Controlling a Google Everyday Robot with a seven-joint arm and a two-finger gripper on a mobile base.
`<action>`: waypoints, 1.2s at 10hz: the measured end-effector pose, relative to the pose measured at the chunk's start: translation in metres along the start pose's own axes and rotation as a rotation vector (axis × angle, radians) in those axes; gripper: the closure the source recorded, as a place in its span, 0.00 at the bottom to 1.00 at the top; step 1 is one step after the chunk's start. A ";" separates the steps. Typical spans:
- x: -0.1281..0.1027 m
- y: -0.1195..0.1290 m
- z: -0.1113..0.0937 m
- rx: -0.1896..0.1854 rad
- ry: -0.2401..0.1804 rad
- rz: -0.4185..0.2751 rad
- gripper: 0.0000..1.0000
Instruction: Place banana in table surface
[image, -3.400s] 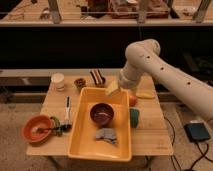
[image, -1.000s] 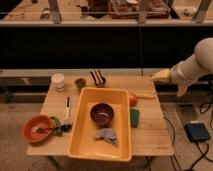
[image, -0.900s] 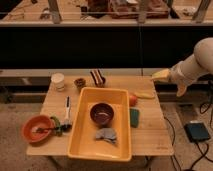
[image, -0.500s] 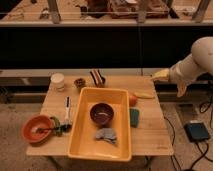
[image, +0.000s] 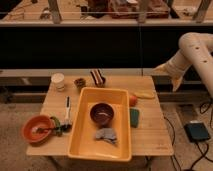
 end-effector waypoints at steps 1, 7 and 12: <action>0.016 -0.005 0.017 0.008 -0.010 0.064 0.20; 0.041 -0.011 0.067 0.029 -0.037 0.221 0.20; 0.017 -0.011 0.111 0.077 -0.071 0.300 0.20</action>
